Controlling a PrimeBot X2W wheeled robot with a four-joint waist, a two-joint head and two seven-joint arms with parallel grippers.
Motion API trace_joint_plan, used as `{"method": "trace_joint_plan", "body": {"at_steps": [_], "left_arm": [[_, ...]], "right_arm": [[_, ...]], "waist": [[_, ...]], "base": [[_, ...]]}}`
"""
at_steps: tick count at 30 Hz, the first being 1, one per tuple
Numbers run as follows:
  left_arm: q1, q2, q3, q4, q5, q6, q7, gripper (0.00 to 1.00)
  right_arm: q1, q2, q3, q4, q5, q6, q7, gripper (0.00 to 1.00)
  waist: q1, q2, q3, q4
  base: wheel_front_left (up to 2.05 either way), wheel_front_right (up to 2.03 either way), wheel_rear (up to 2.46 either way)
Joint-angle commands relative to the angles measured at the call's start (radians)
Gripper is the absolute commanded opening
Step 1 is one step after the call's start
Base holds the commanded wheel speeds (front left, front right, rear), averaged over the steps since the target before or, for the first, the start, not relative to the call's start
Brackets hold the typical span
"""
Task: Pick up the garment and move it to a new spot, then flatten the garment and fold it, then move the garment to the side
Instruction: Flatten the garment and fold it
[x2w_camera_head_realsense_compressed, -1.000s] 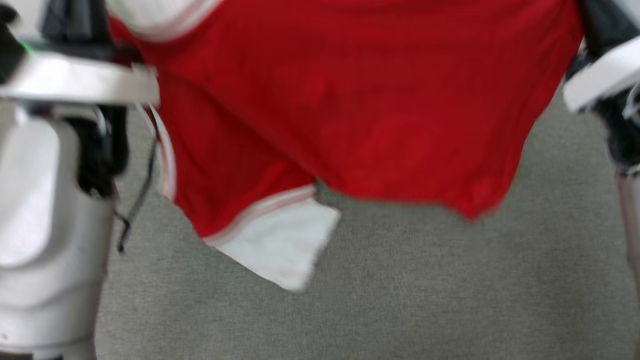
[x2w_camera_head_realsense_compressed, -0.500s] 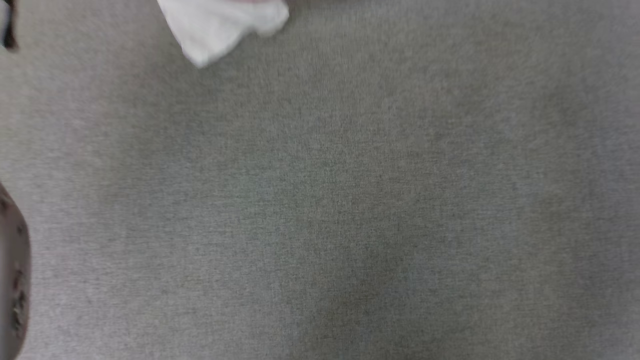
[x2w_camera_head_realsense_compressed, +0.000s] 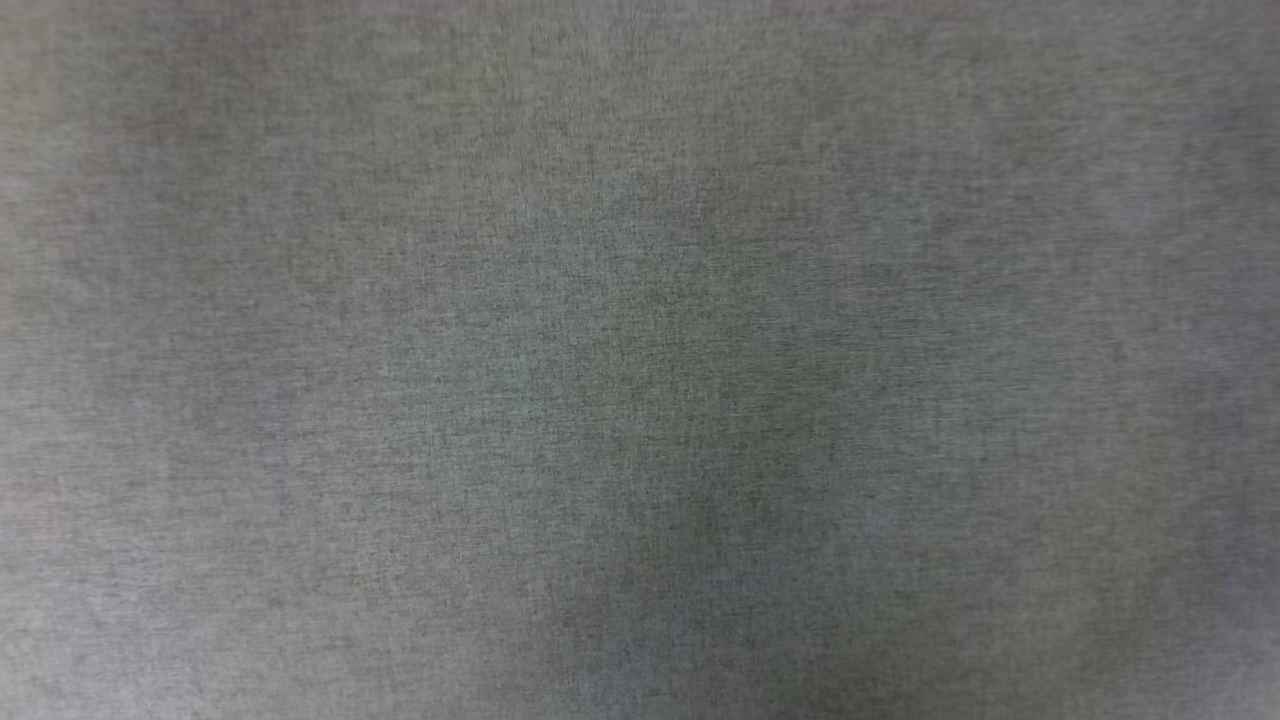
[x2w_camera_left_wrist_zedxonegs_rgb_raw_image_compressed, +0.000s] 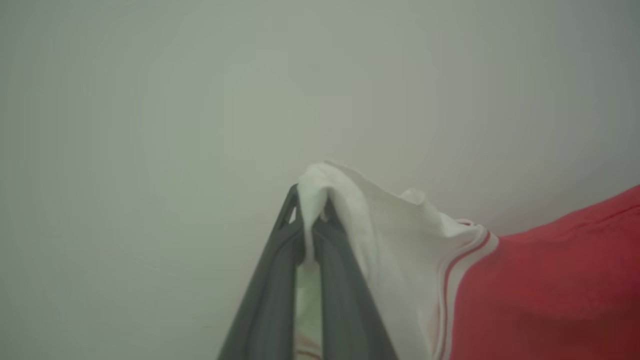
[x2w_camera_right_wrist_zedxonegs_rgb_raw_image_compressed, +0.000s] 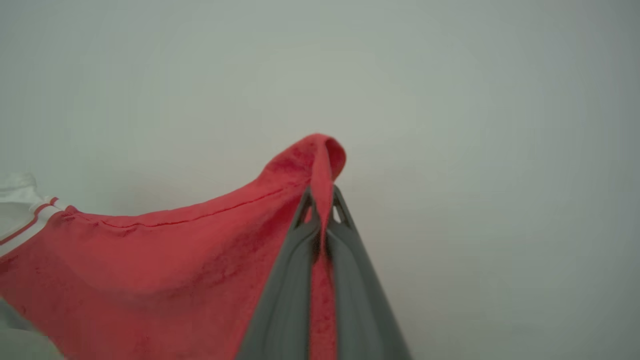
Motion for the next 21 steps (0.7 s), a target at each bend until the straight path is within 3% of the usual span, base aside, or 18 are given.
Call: {"method": "trace_joint_plan", "body": {"at_steps": [1, 10, 21], "left_arm": [[-0.001, -0.007, -0.003, 0.016, -0.003, -0.004, -0.005, 0.0], [0.119, -0.062, 0.008, 0.225, -0.073, -0.037, -0.069, 0.0], [0.465, -0.132, 0.038, 0.368, -0.199, -0.089, -0.115, 0.0]], "right_arm": [[-0.007, 0.01, 0.011, 0.019, 0.01, -0.001, -0.006, 0.0], [0.101, 0.039, 0.144, 0.197, 0.069, -0.001, -0.023, 0.0], [0.453, -0.015, 0.32, 0.265, 0.2, -0.001, 0.016, 0.0]], "waist": [[-0.0002, 0.0, 0.013, 0.002], [-0.0002, 0.0, -0.024, 0.013], [-0.0002, 0.0, -0.238, 0.041]], "base": [[0.0, 0.0, 0.0], [0.0, 0.0, 0.0], [0.0, 0.0, 0.0]]}}
